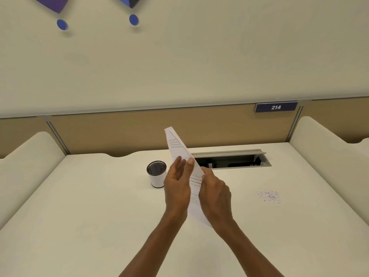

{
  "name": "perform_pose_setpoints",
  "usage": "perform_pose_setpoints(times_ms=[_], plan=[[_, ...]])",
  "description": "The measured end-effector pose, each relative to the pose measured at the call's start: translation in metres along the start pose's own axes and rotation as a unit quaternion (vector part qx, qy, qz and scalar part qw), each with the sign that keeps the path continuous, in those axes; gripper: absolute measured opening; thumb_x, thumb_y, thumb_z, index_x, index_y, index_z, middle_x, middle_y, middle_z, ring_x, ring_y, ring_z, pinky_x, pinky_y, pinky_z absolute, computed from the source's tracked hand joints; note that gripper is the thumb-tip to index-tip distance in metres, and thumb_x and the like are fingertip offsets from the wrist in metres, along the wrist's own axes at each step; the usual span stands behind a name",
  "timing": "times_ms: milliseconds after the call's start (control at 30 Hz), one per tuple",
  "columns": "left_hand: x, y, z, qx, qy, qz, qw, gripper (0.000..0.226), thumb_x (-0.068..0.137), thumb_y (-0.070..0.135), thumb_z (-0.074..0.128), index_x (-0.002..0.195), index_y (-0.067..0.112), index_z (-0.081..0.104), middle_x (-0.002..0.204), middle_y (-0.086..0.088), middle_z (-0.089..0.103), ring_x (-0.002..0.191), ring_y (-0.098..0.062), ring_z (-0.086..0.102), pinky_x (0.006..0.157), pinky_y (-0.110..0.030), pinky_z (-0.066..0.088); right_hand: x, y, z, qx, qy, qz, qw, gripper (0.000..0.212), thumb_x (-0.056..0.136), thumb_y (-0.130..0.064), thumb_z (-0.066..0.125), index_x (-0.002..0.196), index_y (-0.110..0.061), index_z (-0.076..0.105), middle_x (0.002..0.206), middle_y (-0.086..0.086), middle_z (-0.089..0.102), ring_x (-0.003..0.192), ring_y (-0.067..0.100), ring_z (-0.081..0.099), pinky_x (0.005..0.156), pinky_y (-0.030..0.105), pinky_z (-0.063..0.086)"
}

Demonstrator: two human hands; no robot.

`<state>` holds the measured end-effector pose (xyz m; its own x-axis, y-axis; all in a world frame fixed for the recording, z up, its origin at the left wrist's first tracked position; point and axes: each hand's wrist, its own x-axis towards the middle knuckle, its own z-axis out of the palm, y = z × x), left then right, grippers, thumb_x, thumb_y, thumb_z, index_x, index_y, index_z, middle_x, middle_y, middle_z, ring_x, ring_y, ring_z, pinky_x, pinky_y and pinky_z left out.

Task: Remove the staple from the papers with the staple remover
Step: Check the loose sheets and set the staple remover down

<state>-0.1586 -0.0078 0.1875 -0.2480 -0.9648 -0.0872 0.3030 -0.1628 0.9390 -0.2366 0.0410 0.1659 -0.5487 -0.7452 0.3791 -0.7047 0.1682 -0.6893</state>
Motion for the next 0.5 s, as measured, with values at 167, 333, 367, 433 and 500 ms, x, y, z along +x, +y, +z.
perform_pose_setpoints(times_ms=[167, 333, 367, 433, 500], plan=[[0.027, -0.014, -0.053, 0.183, 0.150, 0.011, 0.972, 0.053, 0.095, 0.037, 0.066, 0.141, 0.016, 0.049, 0.143, -0.002, 0.055, 0.131, -0.020, 0.053, 0.111, -0.040, 0.041, 0.007, 0.013, 0.002, 0.087, -0.009, 0.057, 0.995, 0.018, 0.098, -0.018, 0.042, 0.105, -0.015, 0.059, 0.092, 0.001, 0.070, 0.079, 0.025, 0.064, 0.071, 0.045, 0.054], [0.044, -0.010, -0.107, 0.209, 0.201, -0.022, 0.957, 0.049, 0.098, 0.039, 0.059, 0.139, 0.011, 0.054, 0.142, -0.003, 0.058, 0.130, -0.025, 0.055, 0.110, -0.044, 0.041, 0.006, 0.009, 0.004, 0.210, -0.044, 0.102, 0.971, 0.021, 0.098, -0.012, 0.046, 0.109, -0.017, 0.063, 0.098, -0.003, 0.071, 0.089, 0.017, 0.066, 0.080, 0.038, 0.055], [0.045, -0.007, -0.116, 0.199, 0.185, -0.026, 0.962, 0.035, 0.098, 0.038, 0.059, 0.124, 0.015, 0.065, 0.130, -0.002, 0.067, 0.122, -0.026, 0.061, 0.105, -0.044, 0.045, 0.005, 0.007, 0.004, 0.224, -0.053, 0.108, 0.967, 0.021, 0.098, -0.012, 0.046, 0.109, -0.016, 0.063, 0.098, -0.002, 0.071, 0.089, 0.018, 0.066, 0.079, 0.037, 0.055], [0.042, -0.001, -0.130, 0.161, 0.145, -0.022, 0.976, 0.016, 0.099, 0.029, 0.060, 0.097, 0.020, 0.073, 0.100, 0.002, 0.077, 0.101, -0.025, 0.070, 0.092, -0.042, 0.055, 0.003, 0.003, 0.006, 0.255, -0.071, 0.121, 0.957, 0.020, 0.099, -0.011, 0.046, 0.110, -0.014, 0.063, 0.099, 0.000, 0.071, 0.091, 0.020, 0.067, 0.076, 0.032, 0.054], [0.038, 0.005, -0.142, 0.140, 0.118, -0.011, 0.983, 0.014, 0.099, 0.018, 0.061, 0.094, 0.020, 0.075, 0.090, 0.005, 0.079, 0.086, -0.019, 0.074, 0.077, -0.034, 0.058, 0.000, -0.002, 0.008, 0.273, -0.084, 0.127, 0.950, 0.020, 0.099, -0.010, 0.046, 0.109, -0.015, 0.063, 0.101, 0.002, 0.071, 0.092, 0.020, 0.067, 0.074, 0.027, 0.053]])
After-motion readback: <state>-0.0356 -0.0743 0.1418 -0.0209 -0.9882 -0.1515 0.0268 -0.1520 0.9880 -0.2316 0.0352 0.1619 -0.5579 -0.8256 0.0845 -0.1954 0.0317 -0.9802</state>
